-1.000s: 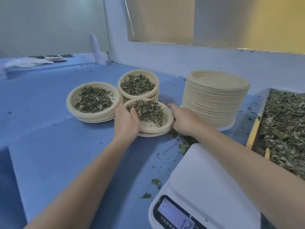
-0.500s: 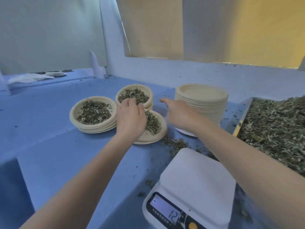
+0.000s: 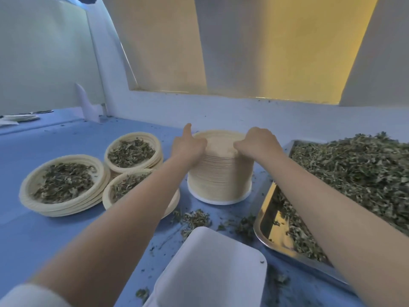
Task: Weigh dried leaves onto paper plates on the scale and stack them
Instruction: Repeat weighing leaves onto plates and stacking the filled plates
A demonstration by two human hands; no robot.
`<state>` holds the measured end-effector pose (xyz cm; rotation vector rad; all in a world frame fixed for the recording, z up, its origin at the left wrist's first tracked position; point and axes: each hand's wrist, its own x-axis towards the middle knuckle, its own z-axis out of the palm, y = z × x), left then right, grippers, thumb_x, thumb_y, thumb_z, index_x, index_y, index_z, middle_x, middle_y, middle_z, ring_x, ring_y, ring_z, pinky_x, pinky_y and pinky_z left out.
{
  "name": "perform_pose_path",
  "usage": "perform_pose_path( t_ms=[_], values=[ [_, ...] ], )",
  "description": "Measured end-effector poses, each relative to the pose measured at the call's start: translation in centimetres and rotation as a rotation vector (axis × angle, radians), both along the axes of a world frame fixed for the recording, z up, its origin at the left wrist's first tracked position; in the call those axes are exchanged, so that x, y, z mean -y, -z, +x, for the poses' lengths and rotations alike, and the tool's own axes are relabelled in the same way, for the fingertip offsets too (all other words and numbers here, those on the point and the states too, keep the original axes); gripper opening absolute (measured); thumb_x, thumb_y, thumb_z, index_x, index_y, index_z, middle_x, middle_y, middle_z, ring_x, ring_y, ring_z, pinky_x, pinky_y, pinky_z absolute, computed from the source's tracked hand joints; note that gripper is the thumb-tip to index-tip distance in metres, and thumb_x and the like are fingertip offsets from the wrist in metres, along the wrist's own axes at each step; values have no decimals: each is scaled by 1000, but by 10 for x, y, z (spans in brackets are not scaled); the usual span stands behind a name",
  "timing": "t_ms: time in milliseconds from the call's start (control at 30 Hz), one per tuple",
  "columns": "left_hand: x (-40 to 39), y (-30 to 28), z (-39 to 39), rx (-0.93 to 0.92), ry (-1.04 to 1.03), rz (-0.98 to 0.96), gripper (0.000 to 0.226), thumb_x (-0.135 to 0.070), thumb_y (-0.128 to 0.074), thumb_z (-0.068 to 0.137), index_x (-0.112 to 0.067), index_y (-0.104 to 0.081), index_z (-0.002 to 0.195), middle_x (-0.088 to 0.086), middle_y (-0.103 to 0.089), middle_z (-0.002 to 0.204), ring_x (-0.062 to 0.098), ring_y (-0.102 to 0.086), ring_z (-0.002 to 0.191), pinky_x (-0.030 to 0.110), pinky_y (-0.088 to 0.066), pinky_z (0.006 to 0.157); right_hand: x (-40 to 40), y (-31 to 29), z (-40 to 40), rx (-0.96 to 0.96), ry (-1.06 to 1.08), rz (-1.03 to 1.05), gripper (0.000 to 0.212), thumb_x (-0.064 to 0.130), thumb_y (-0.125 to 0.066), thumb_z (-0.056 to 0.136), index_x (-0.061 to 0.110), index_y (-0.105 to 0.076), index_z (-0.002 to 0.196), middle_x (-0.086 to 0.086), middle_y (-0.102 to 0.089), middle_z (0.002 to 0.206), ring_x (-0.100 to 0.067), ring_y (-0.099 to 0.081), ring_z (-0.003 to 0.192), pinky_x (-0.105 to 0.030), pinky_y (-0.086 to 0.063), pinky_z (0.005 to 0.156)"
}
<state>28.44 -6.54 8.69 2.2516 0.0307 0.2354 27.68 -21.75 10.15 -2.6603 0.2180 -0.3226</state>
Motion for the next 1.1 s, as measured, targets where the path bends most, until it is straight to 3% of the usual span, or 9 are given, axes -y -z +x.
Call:
perform_pose_path(
  t_ms=[267,433,600,700,767,900,933,967,1100],
  values=[
    [7,-12,12,-110,-79,182,51,-5,-40,92,9,-22,138,25,-38,138,35,-39,126,32,-37,91,10,12,16,84,-55,213,36,-5,-41,73,19,-16,61,1,-16,59,-16,-11,52,-28,-10,48],
    [14,-31,6,-99,11,223,62,-1,-33,95,7,2,146,28,-31,144,39,-35,131,43,-31,107,8,-4,13,155,-39,179,33,-6,-39,77,16,-21,61,-2,-24,61,-17,-19,51,-28,-14,45],
    [20,-49,-9,-14,-15,213,55,1,-32,92,6,-12,143,27,-36,139,41,-33,132,49,-27,111,13,-22,-3,215,-55,181,33,-7,-38,76,16,-19,61,-2,-23,62,-17,-17,51,-28,-14,46],
    [15,-58,-37,57,1,73,26,4,-31,90,2,-41,113,21,-46,113,33,-50,100,40,-46,84,16,-31,-27,275,-103,146,29,-5,-39,77,15,-22,63,-4,-25,64,-18,-19,54,-28,-15,51],
    [12,-59,-60,103,11,-5,20,5,-29,88,-9,-31,75,8,-34,82,19,-33,64,26,-29,53,19,-34,-49,296,-126,103,20,-1,-40,79,11,-30,67,-6,-29,66,-20,-23,56,-30,-19,53],
    [2,-44,-111,124,72,-88,29,8,-29,81,-16,-20,67,3,-25,74,18,-23,59,26,-19,52,18,-24,-102,262,-187,70,8,3,-41,84,5,-43,76,-15,-43,74,-22,-30,57,-30,-23,53],
    [-2,-36,-123,132,81,-117,30,8,-30,81,-18,-22,68,6,-31,77,18,-28,64,27,-23,56,16,-18,-115,254,-205,66,10,3,-41,85,1,-48,79,3,-27,95,-24,-34,57,-31,-25,51],
    [-7,-26,-134,133,77,-137,30,8,-32,81,-19,-25,69,8,-36,82,18,-33,70,28,-25,60,13,-10,-129,247,-222,63,15,5,-41,87,-4,-53,85,-14,-52,114,-27,-41,58,-31,-30,50],
    [-22,16,-179,94,41,-233,32,7,-36,83,-24,-35,74,4,-42,85,18,-40,74,22,-34,55,1,30,-174,206,-251,66,16,10,-42,89,10,-42,73,-4,-47,68,-21,-42,59,-27,-25,45]
  ],
)
